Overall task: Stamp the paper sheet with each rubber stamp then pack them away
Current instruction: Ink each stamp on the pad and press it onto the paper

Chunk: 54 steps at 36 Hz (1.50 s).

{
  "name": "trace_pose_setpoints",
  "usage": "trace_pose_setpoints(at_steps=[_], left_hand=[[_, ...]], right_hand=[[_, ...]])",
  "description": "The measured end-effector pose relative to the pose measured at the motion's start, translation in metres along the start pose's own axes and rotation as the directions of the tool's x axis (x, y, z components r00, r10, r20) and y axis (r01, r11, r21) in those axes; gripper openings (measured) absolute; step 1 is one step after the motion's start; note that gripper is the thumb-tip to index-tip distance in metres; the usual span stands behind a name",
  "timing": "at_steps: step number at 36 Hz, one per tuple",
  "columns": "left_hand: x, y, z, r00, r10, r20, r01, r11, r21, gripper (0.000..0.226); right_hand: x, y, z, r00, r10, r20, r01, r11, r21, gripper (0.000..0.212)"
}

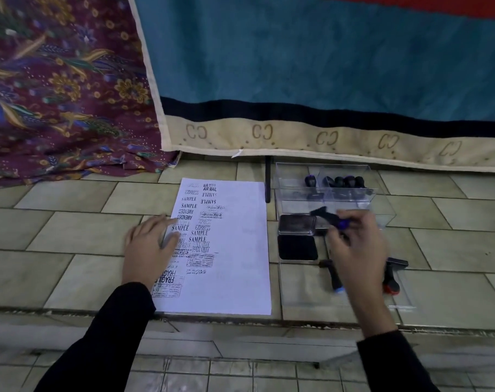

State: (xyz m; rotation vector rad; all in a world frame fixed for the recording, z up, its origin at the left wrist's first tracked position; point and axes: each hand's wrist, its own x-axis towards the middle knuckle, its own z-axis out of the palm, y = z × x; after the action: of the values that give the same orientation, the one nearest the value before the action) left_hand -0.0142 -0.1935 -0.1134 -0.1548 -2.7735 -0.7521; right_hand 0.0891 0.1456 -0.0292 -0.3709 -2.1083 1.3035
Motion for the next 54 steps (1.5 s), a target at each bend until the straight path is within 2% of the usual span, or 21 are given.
trace_pose_setpoints(at_steps=[6,12,24,28,39,45,48,50,54], left_hand=[[0.0,-0.003,0.002,1.0,0.005,0.0,-0.005,1.0,0.0,0.037],[-0.001,0.0,0.001,1.0,0.002,-0.005,-0.002,1.0,-0.006,0.037],[-0.001,-0.001,0.002,1.0,0.005,-0.008,-0.005,1.0,0.022,0.04],[-0.001,-0.002,0.003,1.0,0.003,-0.007,-0.003,0.999,0.032,0.041],[0.0,-0.006,0.005,1.0,-0.003,0.001,0.003,1.0,0.031,0.038],[-0.001,-0.002,0.003,1.0,-0.008,-0.001,0.008,1.0,0.022,0.039],[-0.001,0.001,0.0,1.0,-0.012,-0.004,0.012,1.0,0.006,0.04],[-0.001,0.002,-0.001,1.0,-0.016,0.005,0.016,1.0,0.011,0.04],[-0.001,0.005,-0.003,1.0,-0.022,0.013,0.022,1.0,0.012,0.041]], right_hand=[[-0.007,0.037,-0.051,0.994,0.021,-0.105,-0.037,0.988,-0.151,0.026],[-0.035,0.057,-0.063,0.992,0.026,-0.121,-0.059,0.958,-0.279,0.026],[-0.062,0.07,-0.057,0.996,-0.083,0.025,0.085,0.879,-0.469,0.032],[-0.061,0.067,-0.056,0.994,-0.085,0.07,0.108,0.865,-0.489,0.03],[-0.048,0.045,-0.061,0.98,0.063,0.187,0.04,0.865,-0.5,0.039],[0.023,0.001,-0.047,0.99,-0.135,0.042,0.141,0.913,-0.382,0.015],[0.075,-0.004,-0.012,0.987,-0.102,0.128,0.146,0.902,-0.406,0.018],[0.105,-0.002,0.016,0.972,-0.017,0.234,0.129,0.872,-0.473,0.022],[0.142,0.009,0.061,0.915,0.092,0.392,0.191,0.759,-0.622,0.029]])
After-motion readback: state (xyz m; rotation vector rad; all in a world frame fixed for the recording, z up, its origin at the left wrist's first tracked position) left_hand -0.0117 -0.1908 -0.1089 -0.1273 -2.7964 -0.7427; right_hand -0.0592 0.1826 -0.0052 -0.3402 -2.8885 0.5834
